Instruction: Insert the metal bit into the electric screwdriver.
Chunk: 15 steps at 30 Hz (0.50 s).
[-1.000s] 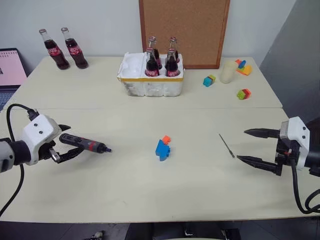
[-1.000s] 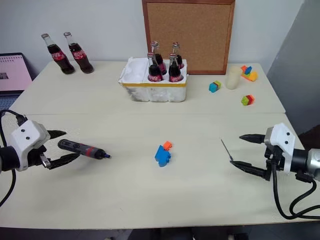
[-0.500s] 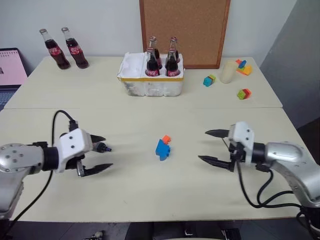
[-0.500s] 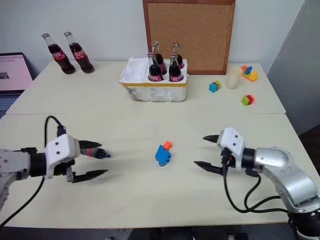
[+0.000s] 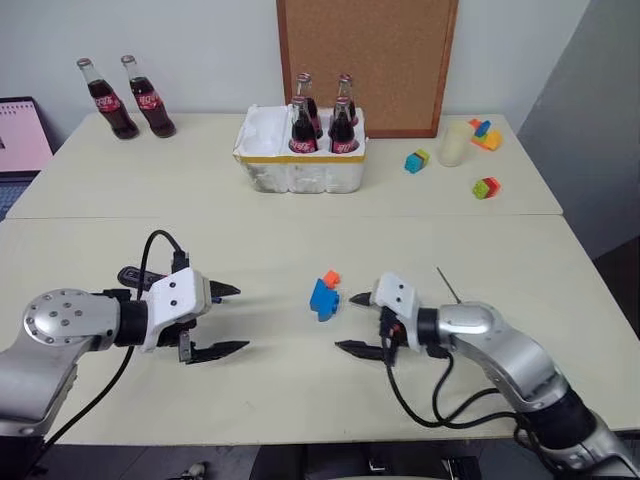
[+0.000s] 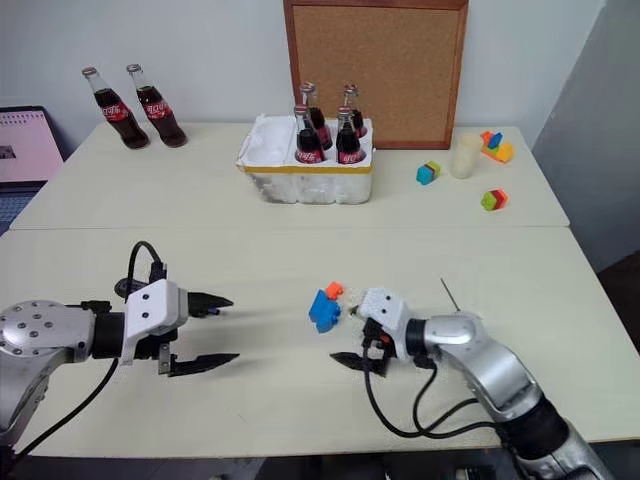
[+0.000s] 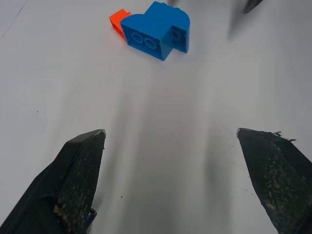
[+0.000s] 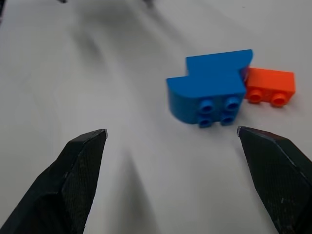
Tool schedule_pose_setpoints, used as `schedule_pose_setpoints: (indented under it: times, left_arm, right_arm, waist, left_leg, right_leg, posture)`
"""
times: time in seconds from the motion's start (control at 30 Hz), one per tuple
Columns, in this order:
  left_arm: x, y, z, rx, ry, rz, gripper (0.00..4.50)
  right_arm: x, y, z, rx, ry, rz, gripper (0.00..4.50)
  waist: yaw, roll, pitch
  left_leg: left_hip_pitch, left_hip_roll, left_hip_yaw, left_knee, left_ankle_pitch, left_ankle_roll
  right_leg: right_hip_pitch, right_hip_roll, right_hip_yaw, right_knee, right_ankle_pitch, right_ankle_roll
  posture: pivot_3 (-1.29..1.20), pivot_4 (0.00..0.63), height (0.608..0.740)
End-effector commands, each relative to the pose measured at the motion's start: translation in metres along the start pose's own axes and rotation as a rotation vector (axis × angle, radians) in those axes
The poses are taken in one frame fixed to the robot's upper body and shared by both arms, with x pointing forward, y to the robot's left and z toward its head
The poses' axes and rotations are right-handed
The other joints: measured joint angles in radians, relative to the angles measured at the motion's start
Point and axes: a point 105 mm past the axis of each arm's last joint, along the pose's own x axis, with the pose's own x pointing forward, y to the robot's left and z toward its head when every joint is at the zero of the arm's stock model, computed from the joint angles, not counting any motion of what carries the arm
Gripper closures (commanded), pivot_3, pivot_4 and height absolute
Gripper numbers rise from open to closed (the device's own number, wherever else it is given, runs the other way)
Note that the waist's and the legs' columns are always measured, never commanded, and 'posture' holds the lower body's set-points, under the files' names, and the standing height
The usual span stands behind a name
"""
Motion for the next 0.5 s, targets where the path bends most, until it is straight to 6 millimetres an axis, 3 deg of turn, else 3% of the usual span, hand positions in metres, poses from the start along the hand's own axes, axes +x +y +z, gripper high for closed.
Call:
schedule_pose_setpoints:
  times: [0.03, 0.2, 0.5]
  left_arm:
    - [0.0, 0.001, 0.003, 0.025, -0.013, -0.001, 0.0]
    - [0.003, 0.001, 0.003, 0.03, -0.022, -0.005, 0.0]
    - [0.007, 0.002, -0.001, 0.032, -0.029, -0.002, 0.0]
  right_arm:
    - [0.01, -0.011, 0.007, -0.002, -0.013, -0.098, 0.0]
    - [0.02, -0.009, 0.008, 0.02, -0.015, -0.128, 0.0]
    - [-0.001, -0.05, 0.007, -0.009, 0.004, -0.351, 0.0]
  waist:
    - [0.0, 0.0, 0.0]
    - [0.0, 0.0, 0.0]
    - [0.0, 0.0, 0.0]
  left_leg:
    - [0.0, 0.0, 0.0, 0.0, 0.0, 0.0]
    - [-0.001, 0.0, 0.0, 0.0, 0.0, 0.0]
    - [-0.001, 0.0, 0.0, 0.0, 0.0, 0.0]
  right_leg:
    - [0.0, 0.0, 0.0, 0.0, 0.0, 0.0]
    - [-0.001, 0.0, 0.0, -0.001, 0.0, 0.0]
    - [-0.001, 0.0, 0.0, 0.0, 0.0, 0.0]
  posture:
    - [0.0, 0.15, 0.74]
    - [0.0, 0.15, 0.74]
    - [0.0, 0.15, 0.74]
